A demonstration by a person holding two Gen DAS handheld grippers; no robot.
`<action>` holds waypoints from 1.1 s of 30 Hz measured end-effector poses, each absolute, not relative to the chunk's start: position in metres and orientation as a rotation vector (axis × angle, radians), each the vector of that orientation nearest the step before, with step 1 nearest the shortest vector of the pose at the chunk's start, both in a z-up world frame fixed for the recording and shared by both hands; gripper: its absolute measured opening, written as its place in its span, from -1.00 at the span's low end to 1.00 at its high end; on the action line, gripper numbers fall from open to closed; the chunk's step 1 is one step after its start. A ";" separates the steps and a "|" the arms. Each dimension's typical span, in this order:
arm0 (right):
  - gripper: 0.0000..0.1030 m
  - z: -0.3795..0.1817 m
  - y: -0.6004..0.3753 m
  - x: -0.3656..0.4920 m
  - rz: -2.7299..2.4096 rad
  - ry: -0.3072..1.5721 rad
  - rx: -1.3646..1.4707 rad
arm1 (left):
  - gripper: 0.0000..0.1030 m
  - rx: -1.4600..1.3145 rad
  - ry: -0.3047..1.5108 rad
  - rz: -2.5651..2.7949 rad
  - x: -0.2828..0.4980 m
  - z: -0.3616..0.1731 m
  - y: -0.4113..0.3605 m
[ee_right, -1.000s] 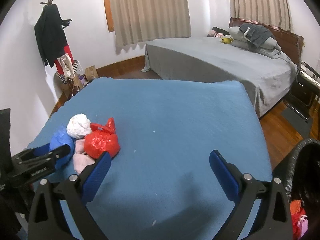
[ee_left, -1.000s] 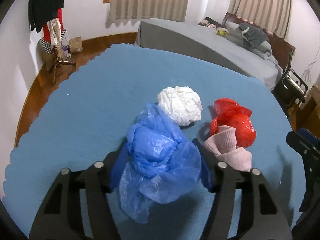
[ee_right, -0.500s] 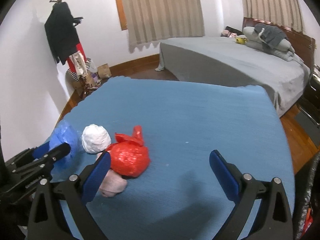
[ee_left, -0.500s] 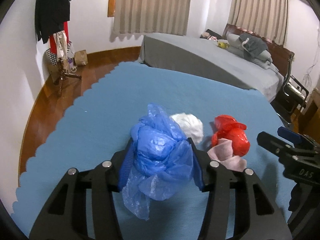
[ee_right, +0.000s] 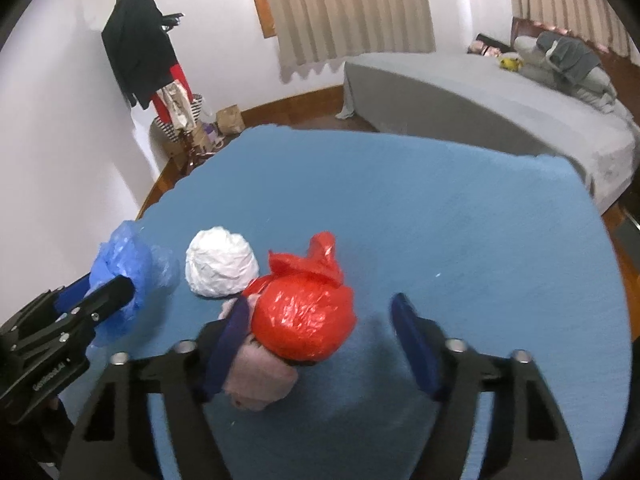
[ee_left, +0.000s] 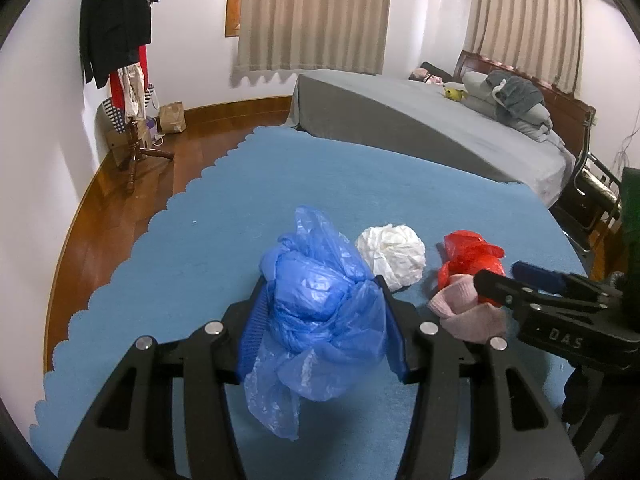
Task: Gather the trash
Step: 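Grasp the blue plastic bag with the left tool while the right tool grasps the red bag, then carry the blue bag and red bag over the bin and release both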
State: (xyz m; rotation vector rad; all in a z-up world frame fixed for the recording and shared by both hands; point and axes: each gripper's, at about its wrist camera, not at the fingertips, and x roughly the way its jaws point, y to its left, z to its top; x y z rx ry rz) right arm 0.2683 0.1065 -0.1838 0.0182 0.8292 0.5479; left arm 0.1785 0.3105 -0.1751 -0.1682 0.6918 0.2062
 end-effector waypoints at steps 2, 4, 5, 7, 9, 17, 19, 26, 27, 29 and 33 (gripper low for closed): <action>-0.09 -0.186 0.106 0.269 0.571 0.847 0.027 | -0.04 -0.169 0.691 0.205 0.178 -0.175 0.310; -0.15 -0.186 0.104 0.267 0.573 0.847 0.030 | -0.04 -0.169 0.689 0.204 0.177 -0.174 0.309; -0.16 -0.184 0.102 0.267 0.574 0.845 0.033 | -0.04 -0.169 0.688 0.202 0.177 -0.174 0.307; -0.17 -0.180 0.099 0.266 0.572 0.832 0.045 | -0.04 -0.168 0.683 0.199 0.175 -0.172 0.304; -0.17 -0.173 0.094 0.264 0.571 0.814 0.054 | -0.04 -0.167 0.677 0.196 0.176 -0.169 0.301; -0.17 -0.153 0.077 0.252 0.547 0.761 0.059 | -0.04 -0.168 0.649 0.180 0.173 -0.153 0.286; -0.17 -0.150 0.071 0.249 0.541 0.754 0.066 | -0.04 -0.164 0.642 0.171 0.172 -0.148 0.279; -0.17 -0.138 0.047 0.237 0.509 0.734 0.098 | -0.04 -0.157 0.622 0.140 0.169 -0.134 0.260; -0.17 -0.136 0.042 0.235 0.505 0.730 0.104 | -0.04 -0.156 0.620 0.135 0.169 -0.132 0.257; -0.17 -0.131 0.033 0.231 0.498 0.721 0.115 | -0.04 -0.152 0.615 0.122 0.167 -0.127 0.247; -0.17 -0.123 0.016 0.222 0.484 0.706 0.124 | -0.04 -0.145 0.606 0.097 0.163 -0.120 0.234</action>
